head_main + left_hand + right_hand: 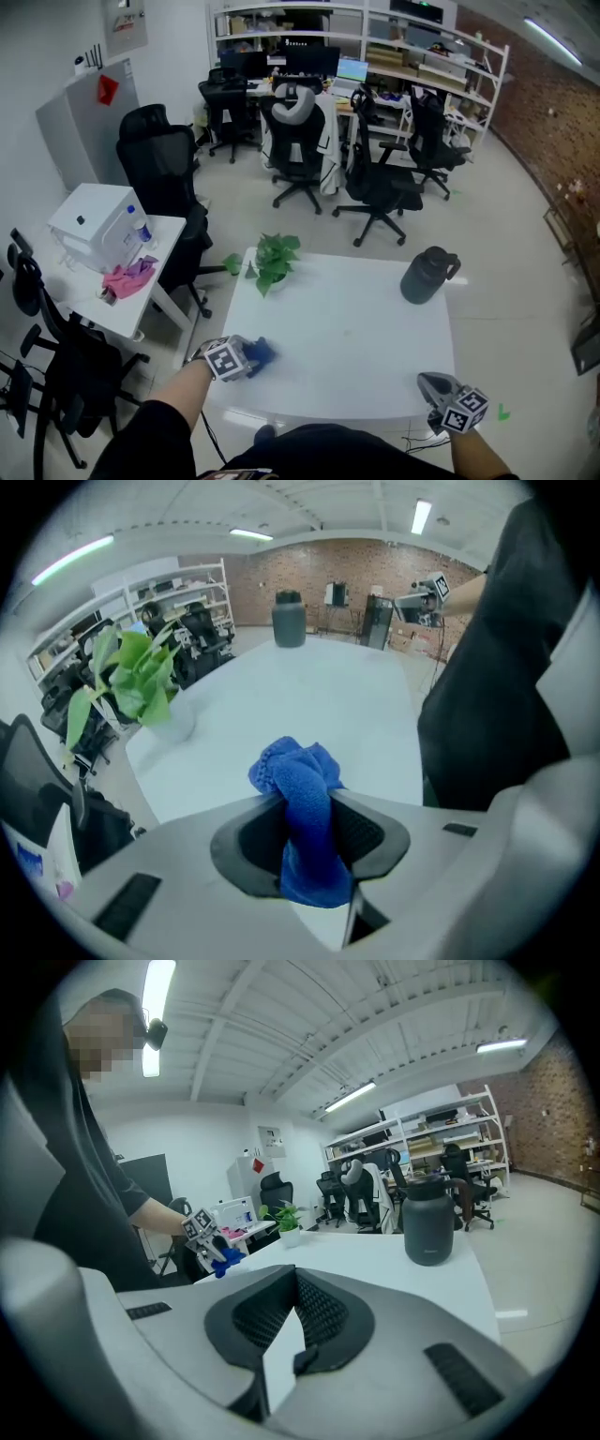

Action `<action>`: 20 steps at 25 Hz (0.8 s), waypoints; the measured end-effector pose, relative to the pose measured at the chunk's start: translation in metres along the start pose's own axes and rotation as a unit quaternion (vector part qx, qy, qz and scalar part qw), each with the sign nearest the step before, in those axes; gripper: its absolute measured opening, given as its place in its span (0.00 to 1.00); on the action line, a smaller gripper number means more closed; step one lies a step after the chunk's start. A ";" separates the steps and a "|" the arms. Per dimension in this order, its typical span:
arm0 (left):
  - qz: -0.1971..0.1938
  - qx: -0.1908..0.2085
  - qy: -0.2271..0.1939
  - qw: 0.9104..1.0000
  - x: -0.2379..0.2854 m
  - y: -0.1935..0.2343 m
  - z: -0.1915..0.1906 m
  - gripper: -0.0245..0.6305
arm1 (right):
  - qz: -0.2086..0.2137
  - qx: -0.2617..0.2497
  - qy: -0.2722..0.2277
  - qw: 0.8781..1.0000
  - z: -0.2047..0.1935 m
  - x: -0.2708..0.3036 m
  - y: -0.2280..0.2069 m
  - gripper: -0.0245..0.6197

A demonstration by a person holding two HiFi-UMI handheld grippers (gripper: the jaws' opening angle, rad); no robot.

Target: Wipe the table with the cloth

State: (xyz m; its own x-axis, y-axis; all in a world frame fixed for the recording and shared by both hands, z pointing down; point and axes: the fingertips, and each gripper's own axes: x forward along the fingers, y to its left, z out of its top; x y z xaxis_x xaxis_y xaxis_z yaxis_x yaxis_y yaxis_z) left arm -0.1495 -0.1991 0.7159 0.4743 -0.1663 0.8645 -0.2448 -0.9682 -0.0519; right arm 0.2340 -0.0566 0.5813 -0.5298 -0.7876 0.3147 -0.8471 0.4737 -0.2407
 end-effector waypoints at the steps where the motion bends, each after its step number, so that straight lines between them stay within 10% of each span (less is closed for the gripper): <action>1: 0.004 0.003 -0.014 1.000 0.005 0.007 0.026 0.22 | 0.000 -0.002 -0.004 1.000 0.003 0.000 -0.001 0.06; 9: -0.006 0.034 -0.045 0.998 0.075 0.019 0.172 0.22 | -0.004 -0.029 -0.019 0.999 0.017 0.005 -0.026 0.06; 20: -0.017 0.011 0.049 0.999 0.205 0.019 0.228 0.22 | -0.029 0.017 0.002 0.999 -0.032 -0.035 -0.065 0.06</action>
State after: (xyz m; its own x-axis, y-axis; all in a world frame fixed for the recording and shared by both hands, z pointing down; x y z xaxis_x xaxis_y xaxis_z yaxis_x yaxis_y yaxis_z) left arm 0.1360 -0.2941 0.7776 0.3962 -0.1141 0.9111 -0.2113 -0.9769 -0.0304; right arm 0.3064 -0.0469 0.6151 -0.4800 -0.8120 0.3321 -0.8746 0.4134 -0.2534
